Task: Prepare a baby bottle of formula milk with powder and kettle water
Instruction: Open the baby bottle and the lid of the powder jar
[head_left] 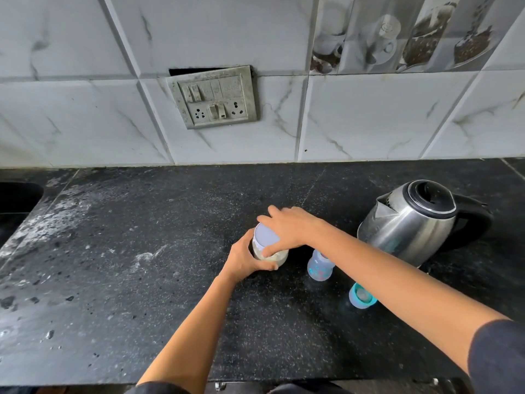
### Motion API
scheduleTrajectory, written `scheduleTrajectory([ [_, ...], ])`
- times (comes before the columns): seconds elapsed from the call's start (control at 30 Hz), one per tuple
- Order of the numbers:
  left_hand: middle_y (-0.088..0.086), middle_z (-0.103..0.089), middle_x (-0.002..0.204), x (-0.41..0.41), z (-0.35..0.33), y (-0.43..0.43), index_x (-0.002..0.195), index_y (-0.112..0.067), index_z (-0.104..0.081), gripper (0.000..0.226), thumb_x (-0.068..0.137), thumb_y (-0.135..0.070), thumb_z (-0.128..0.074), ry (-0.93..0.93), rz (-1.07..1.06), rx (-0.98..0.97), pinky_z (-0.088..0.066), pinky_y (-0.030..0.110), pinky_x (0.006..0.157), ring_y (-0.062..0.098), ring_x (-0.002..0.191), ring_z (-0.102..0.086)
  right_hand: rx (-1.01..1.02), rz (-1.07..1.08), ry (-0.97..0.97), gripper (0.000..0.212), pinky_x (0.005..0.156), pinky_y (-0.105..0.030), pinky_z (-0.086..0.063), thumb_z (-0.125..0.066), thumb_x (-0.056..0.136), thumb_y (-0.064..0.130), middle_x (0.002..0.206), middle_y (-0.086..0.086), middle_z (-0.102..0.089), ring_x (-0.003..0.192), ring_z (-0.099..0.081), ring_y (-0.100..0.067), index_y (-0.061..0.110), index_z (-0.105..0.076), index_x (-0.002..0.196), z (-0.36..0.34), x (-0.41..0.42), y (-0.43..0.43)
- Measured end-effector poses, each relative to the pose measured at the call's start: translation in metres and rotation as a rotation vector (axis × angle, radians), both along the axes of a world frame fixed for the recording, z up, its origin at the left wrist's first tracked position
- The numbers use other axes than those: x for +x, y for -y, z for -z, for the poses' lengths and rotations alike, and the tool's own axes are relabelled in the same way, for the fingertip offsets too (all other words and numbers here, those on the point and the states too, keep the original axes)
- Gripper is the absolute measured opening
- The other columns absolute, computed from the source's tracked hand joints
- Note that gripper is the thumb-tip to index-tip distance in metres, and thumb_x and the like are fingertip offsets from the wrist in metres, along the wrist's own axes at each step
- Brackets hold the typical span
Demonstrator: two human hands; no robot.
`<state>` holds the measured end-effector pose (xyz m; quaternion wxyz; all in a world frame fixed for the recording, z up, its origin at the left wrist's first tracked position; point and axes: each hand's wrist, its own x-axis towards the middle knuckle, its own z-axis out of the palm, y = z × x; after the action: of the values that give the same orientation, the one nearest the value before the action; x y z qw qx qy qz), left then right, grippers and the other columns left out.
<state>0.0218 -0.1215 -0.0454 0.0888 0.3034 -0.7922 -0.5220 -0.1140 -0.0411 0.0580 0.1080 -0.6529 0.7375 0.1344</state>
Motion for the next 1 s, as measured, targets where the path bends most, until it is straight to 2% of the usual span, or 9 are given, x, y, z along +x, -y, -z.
scheduleTrajectory([
  [0.07, -0.018, -0.054, 0.116, 0.0, 0.001, -0.001, 0.127, -0.036, -0.043, 0.093, 0.05, -0.021, -0.093, -0.001, -0.002, 0.009, -0.037, 0.004, 0.078, 0.004, 0.111, -0.049, 0.041, -0.053, 0.013, 0.069, 0.07, -0.037, -0.041, -0.064, 0.08, 0.051, 0.128, -0.008, -0.043, 0.102, -0.055, -0.03, 0.02, -0.038, 0.136, -0.004, 0.003, 0.0],
  [0.2, -0.015, -0.052, 0.117, 0.0, 0.001, -0.003, 0.128, -0.032, -0.043, 0.093, 0.052, -0.022, -0.093, -0.006, -0.002, 0.008, -0.037, 0.006, 0.079, 0.005, 0.112, -0.047, 0.067, -0.14, 0.199, 0.066, 0.102, -0.049, -0.036, -0.066, 0.079, 0.029, 0.153, -0.001, -0.019, 0.131, -0.028, -0.033, 0.034, -0.04, 0.139, -0.014, 0.003, -0.002],
  [0.33, -0.017, -0.052, 0.118, 0.0, 0.003, -0.002, 0.134, -0.029, -0.04, 0.098, 0.051, -0.026, -0.094, -0.008, 0.01, 0.014, -0.036, 0.01, 0.081, 0.005, 0.113, -0.047, 0.02, 0.038, 0.069, 0.078, 0.076, -0.041, -0.045, -0.064, 0.077, 0.056, 0.141, -0.012, -0.033, 0.111, -0.051, -0.037, 0.02, -0.036, 0.14, -0.011, 0.012, 0.004],
  [0.47, -0.023, -0.049, 0.113, 0.001, 0.001, -0.003, 0.134, -0.03, -0.04, 0.097, 0.053, -0.022, -0.093, -0.016, 0.005, 0.022, -0.037, 0.001, 0.076, 0.003, 0.111, -0.045, 0.043, -0.076, 0.111, 0.065, 0.064, -0.036, -0.041, -0.07, 0.077, 0.037, 0.12, -0.006, -0.041, 0.098, -0.05, -0.027, 0.023, -0.041, 0.134, -0.014, 0.003, 0.003],
  [0.6, -0.02, -0.052, 0.117, 0.002, 0.001, 0.0, 0.133, -0.035, -0.04, 0.097, 0.052, -0.025, -0.093, -0.021, 0.033, 0.015, -0.037, 0.006, 0.082, 0.003, 0.112, -0.047, -0.073, -0.18, 0.357, 0.065, 0.072, -0.036, -0.047, -0.073, 0.069, 0.016, 0.119, 0.0, -0.036, 0.102, -0.043, -0.021, 0.028, -0.043, 0.125, -0.019, -0.02, -0.003],
  [0.7, -0.023, -0.054, 0.119, 0.002, 0.004, 0.001, 0.126, -0.043, -0.041, 0.094, 0.049, -0.031, -0.094, -0.032, 0.043, 0.012, -0.037, 0.018, 0.095, 0.0, 0.115, -0.048, -0.264, 0.007, 0.577, 0.072, 0.082, -0.025, -0.041, -0.076, 0.07, 0.015, 0.127, 0.001, -0.033, 0.112, -0.039, -0.015, 0.032, -0.041, 0.131, -0.025, -0.041, -0.009],
  [0.8, -0.028, -0.053, 0.119, 0.003, 0.002, -0.002, 0.124, -0.046, -0.041, 0.091, 0.051, -0.034, -0.093, -0.058, 0.047, 0.016, -0.033, 0.013, 0.093, -0.006, 0.113, -0.046, -0.428, 0.286, 0.709, 0.071, 0.09, -0.029, -0.042, -0.079, 0.07, 0.019, 0.129, 0.0, -0.036, 0.117, -0.042, -0.018, 0.028, -0.041, 0.13, -0.014, -0.066, -0.015],
  [0.9, -0.029, -0.052, 0.122, 0.004, 0.001, -0.003, 0.123, -0.051, -0.04, 0.091, 0.05, -0.039, -0.093, -0.093, 0.058, 0.002, -0.032, 0.011, 0.093, -0.013, 0.115, -0.045, -0.499, 0.487, 0.72, 0.063, 0.077, -0.022, -0.042, -0.082, 0.069, 0.021, 0.123, 0.0, -0.044, 0.112, -0.048, -0.019, 0.023, -0.041, 0.117, 0.013, -0.082, -0.027],
  [1.0, -0.021, -0.051, 0.134, 0.008, 0.005, -0.004, 0.135, -0.041, -0.041, 0.101, 0.047, -0.049, -0.091, -0.152, 0.036, -0.002, -0.032, 0.019, 0.103, -0.006, 0.125, -0.043, -0.44, 0.592, 0.708, 0.062, 0.068, -0.022, -0.04, -0.083, 0.067, 0.02, 0.119, 0.0, -0.046, 0.107, -0.047, -0.019, 0.024, -0.04, 0.111, 0.039, -0.09, -0.039],
])
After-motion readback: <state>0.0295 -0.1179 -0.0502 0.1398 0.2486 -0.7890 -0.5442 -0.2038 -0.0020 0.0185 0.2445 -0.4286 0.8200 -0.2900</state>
